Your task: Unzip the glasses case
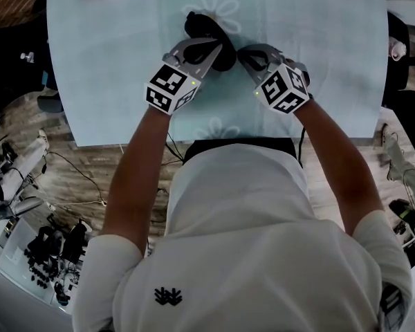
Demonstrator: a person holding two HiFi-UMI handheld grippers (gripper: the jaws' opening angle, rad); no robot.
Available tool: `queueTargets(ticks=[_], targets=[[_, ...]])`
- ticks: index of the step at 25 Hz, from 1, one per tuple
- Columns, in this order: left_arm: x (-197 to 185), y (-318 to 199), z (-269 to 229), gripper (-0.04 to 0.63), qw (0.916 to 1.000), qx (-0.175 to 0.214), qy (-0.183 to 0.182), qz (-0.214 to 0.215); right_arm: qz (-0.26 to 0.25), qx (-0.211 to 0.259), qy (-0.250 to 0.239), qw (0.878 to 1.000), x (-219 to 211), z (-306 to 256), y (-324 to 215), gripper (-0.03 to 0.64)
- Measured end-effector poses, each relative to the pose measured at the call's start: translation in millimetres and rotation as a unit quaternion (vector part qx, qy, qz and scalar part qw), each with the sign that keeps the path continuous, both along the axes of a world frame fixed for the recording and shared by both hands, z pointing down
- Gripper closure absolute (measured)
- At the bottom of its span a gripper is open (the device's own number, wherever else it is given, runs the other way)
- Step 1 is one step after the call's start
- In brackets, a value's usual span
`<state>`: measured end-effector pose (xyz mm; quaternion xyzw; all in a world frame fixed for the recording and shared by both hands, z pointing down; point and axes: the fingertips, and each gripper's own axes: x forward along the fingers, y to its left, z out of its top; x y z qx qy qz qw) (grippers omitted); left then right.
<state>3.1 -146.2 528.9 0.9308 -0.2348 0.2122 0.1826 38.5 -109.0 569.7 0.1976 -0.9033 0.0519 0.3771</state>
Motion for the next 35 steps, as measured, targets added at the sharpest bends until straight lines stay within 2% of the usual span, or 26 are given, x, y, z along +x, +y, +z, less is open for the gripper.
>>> queueTargets(ticks=[35], targets=[[1.4,2.6,-0.1,0.545,0.9995,-0.010,0.028,0.010,-0.096,0.022,0.030,0.995,-13.2,0.1,-46.4,0.617]])
